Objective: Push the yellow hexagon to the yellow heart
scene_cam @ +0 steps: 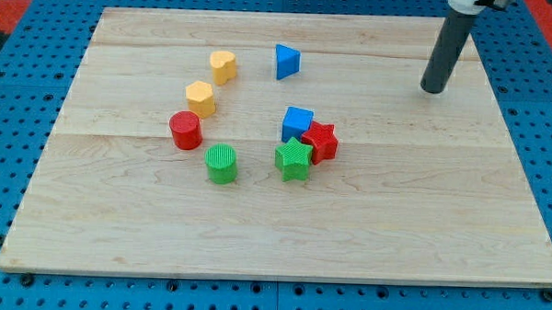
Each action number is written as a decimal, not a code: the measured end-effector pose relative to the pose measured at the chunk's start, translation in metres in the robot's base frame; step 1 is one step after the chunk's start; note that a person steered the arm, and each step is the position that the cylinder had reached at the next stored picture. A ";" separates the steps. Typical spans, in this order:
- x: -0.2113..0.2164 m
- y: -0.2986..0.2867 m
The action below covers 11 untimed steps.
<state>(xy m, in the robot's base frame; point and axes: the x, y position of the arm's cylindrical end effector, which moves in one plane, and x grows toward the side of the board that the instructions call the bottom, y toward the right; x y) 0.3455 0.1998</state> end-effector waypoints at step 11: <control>0.037 -0.253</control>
